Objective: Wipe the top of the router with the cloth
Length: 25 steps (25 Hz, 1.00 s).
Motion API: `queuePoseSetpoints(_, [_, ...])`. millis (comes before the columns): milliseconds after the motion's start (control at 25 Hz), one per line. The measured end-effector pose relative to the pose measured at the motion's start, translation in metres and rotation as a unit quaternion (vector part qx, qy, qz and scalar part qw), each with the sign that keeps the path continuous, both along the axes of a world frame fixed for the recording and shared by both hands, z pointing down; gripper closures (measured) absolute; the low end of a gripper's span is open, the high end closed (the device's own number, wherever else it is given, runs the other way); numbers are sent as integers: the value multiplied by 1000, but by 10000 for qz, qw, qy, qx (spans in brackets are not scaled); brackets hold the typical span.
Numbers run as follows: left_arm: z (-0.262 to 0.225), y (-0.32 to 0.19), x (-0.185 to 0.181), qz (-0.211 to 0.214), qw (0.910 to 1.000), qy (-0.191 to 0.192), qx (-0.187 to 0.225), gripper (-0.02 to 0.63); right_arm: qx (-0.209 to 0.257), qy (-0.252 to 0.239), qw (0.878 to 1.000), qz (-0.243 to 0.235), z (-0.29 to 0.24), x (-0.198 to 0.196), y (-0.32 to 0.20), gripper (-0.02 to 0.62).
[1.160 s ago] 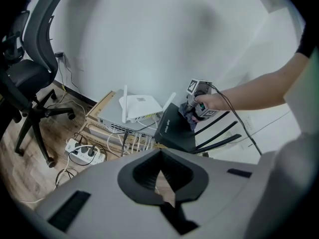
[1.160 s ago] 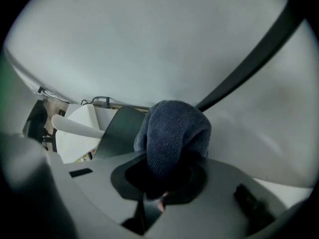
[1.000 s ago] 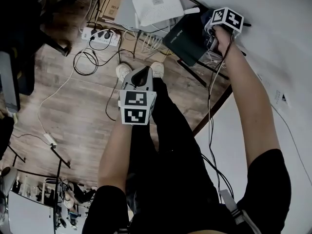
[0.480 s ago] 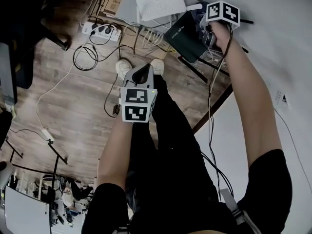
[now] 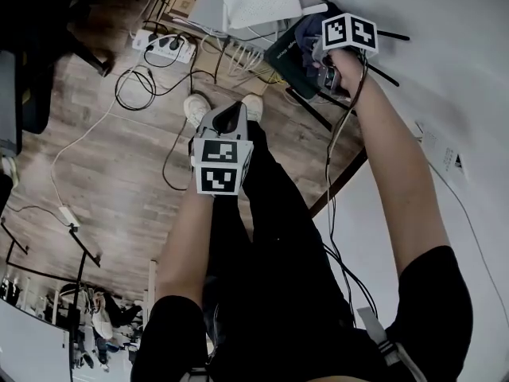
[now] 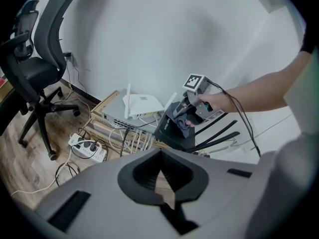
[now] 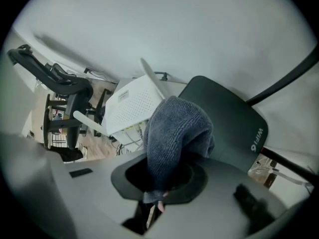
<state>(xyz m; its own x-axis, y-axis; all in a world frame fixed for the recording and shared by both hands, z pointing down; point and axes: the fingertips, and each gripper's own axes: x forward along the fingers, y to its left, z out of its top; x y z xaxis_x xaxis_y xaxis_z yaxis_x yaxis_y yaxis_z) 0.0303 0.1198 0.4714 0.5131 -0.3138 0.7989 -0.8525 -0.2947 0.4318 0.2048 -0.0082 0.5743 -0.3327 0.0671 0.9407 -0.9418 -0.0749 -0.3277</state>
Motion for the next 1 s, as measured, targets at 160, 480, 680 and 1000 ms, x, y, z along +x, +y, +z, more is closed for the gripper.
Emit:
queuePoseSetpoints(160, [0, 6, 0, -36, 10000, -21, -15, 594, -91, -205, 9990, -382, -2, -16, 16, 551])
queuePoseSetpoints(480, [3, 15, 10, 16, 10000, -83, -46, 594, -315, -510, 9846, -1644, -4, -48, 44, 551])
queuePoseSetpoints(680, [3, 15, 12, 6, 9999, -131, -26, 594, -504, -378, 9671, -2466, -3, -55, 56, 551])
queuePoseSetpoints(1000, [3, 20, 11, 13, 9998, -208, -52, 594, -779, -228, 9272, -3657, -3, -56, 73, 551])
